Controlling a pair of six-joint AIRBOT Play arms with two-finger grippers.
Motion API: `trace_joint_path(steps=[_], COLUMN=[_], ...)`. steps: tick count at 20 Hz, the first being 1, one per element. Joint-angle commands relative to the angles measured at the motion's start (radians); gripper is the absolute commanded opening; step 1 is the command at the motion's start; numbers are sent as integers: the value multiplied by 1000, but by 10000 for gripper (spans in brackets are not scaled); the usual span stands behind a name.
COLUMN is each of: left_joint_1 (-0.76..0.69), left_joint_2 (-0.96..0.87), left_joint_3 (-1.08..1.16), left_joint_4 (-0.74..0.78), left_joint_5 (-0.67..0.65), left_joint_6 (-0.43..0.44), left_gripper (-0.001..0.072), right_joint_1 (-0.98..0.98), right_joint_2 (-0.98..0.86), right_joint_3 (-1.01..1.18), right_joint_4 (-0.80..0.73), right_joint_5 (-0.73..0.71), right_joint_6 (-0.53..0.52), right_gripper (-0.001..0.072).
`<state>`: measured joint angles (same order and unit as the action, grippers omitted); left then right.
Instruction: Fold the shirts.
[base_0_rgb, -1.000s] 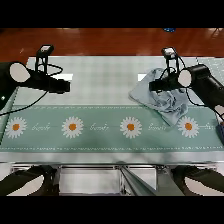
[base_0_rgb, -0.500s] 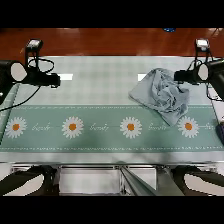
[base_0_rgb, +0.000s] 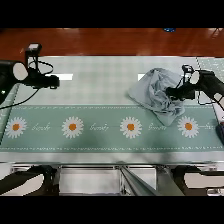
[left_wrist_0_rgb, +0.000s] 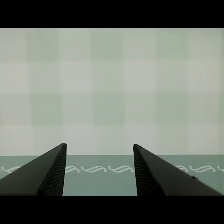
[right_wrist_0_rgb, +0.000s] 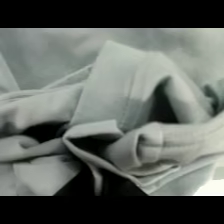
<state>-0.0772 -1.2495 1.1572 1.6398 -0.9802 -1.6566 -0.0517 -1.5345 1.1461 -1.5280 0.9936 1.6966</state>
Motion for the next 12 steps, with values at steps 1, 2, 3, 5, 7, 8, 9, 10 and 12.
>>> trace_joint_path(steps=[1,2,3,5,7,8,9,10,12], left_joint_1=[71,108,141,198,222,221,218,218,218], left_joint_2=[40,71,108,205,303,352,396,441,512], left_joint_3=[91,129,153,154,111,73,29,-25,-128], left_joint_4=[39,31,16,-38,-94,-107,-131,-169,-260], left_joint_5=[-81,-100,-105,-102,-102,-102,-101,-101,-94], left_joint_6=[5,5,5,4,5,5,5,5,11], left_gripper=[510,510,510,510,510,510,510,510,510], right_joint_1=[8,8,8,18,42,57,76,93,132], right_joint_2=[88,136,179,267,343,373,402,423,448], right_joint_3=[127,189,253,381,492,539,584,628,722], right_joint_4=[93,127,150,187,186,187,187,186,187], right_joint_5=[19,16,13,-10,-37,-47,-58,-66,-84], right_joint_6=[-128,-153,-170,-195,-208,-216,-221,-232,-243], right_gripper=[21,21,21,21,20,20,21,20,20])
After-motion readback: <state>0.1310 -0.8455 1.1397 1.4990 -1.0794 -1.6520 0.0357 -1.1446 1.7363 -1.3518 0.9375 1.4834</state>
